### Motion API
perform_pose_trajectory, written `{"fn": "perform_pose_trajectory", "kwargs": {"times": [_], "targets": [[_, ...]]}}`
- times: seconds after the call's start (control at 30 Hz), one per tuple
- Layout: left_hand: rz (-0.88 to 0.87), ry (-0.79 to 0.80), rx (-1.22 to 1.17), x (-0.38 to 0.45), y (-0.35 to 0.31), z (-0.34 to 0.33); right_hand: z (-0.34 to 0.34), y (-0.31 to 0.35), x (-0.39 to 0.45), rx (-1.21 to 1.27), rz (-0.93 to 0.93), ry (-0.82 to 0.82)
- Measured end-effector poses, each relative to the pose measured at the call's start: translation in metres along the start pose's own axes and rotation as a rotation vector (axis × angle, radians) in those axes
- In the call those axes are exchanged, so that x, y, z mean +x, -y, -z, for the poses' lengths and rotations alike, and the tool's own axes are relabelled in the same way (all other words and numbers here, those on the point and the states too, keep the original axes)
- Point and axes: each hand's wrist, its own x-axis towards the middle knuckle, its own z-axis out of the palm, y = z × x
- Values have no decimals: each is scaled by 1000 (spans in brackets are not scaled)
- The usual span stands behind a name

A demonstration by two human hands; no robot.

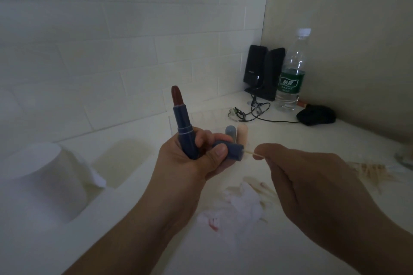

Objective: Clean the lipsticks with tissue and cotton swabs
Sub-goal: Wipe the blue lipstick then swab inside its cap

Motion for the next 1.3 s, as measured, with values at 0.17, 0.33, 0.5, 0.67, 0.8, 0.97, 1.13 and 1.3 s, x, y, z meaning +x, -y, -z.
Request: {"fn": "perform_pose_trajectory", "kwargs": {"times": [0.17,0.33,0.5,0.67,0.8,0.97,1.13,1.3], "targets": [[8,-18,-55,1,1,1,1,3,-1,8,11,59],[51,-34,-72,1,2,0,13,6,-5,264,7,24],[113,-34,-39,1,2,-1,16,9,-4,299,-22,-43],[108,-36,-40,2,2,0,9,4,-6,266,23,-59],[100,0,-19,0,0,-2,4,-2,-4,140,-12,-83],[119,-29,-33,2,1,1,12,-6,-4,240,-6,-251],[117,-39,-43,3,5,2,15,1,-6,338,29,-226],[106,6,-17,1,4,0,7,-3,-5,345,6,-208]]}}
